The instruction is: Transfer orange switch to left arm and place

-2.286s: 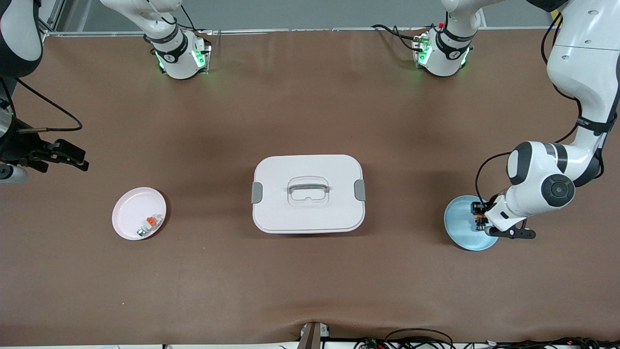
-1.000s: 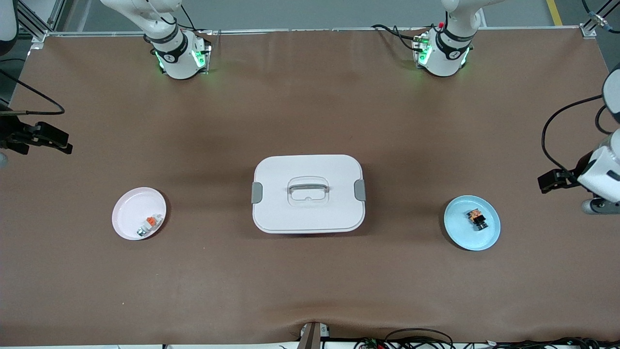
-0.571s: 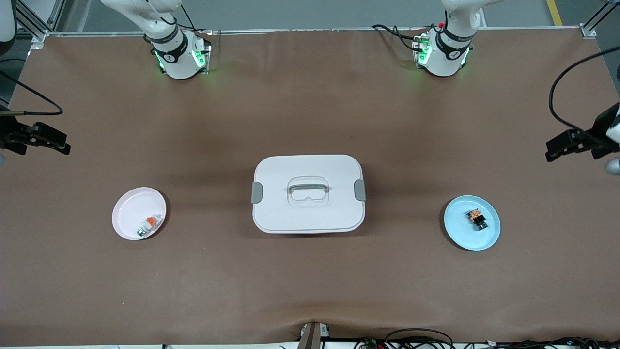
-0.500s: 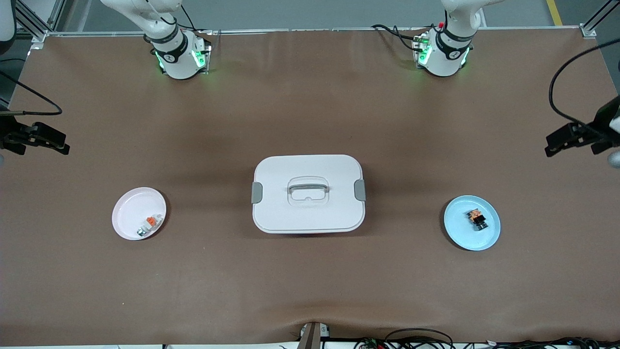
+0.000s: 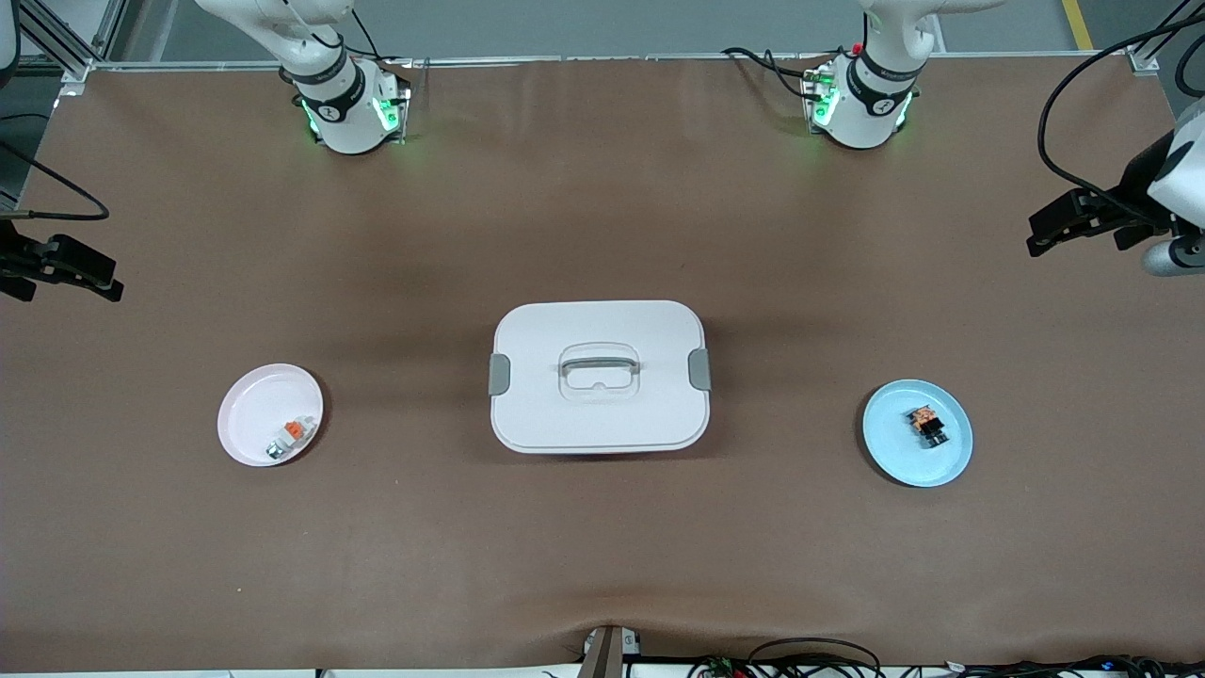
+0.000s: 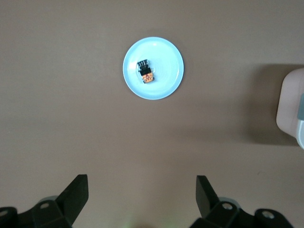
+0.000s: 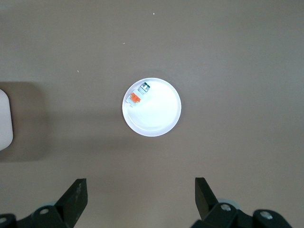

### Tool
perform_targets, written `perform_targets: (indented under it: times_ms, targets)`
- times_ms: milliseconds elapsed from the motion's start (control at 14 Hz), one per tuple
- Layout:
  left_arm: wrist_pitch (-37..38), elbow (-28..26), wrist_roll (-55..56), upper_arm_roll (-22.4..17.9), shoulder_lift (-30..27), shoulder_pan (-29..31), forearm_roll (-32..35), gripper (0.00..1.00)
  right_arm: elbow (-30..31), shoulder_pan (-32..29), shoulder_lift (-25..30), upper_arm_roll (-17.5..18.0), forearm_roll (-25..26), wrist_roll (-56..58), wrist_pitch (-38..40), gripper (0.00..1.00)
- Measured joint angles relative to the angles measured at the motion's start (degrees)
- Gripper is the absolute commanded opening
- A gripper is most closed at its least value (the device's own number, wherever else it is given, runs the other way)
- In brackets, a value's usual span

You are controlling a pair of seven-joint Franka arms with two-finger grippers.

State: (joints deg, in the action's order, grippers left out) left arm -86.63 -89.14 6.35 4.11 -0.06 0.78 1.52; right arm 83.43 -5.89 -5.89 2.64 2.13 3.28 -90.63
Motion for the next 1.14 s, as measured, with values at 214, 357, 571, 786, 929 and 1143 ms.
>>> perform_targets:
  times_ms: [214, 357, 571, 786, 929, 1143]
  targets:
    - [0.0, -2.2, 0.0, -0.8, -2.2, -0.2, 0.0, 1.00, -0.9, 0.0, 0.0, 0.0, 0.0, 0.0, -0.6, 1.00]
    - [0.0, -3.3, 0.0, -0.8, -3.6, -0.3, -0.1, 1.00, -1.6, 0.0, 0.0, 0.0, 0.0, 0.0, -0.6, 1.00]
    - [0.0, -4.0, 0.0, -0.8, -4.4, -0.6, -0.1, 1.00, -1.7, 0.0, 0.0, 0.0, 0.0, 0.0, -0.6, 1.00]
    - [0.1, -4.0, 0.0, -0.8, -4.4, -0.7, -0.1, 1.00, -1.7, 0.0, 0.0, 0.1, -0.1, 0.0, -0.5, 1.00]
    - [0.1, -3.9, -0.2, -0.8, -4.4, -0.7, -0.1, 1.00, -1.7, -0.1, -0.2, 0.1, -0.8, 0.0, -0.5, 1.00]
    - [0.3, -3.7, -0.5, -0.8, -4.4, -0.8, -0.1, 1.00, -1.7, -0.2, -0.5, 0.0, -1.5, -0.1, -0.4, 1.00]
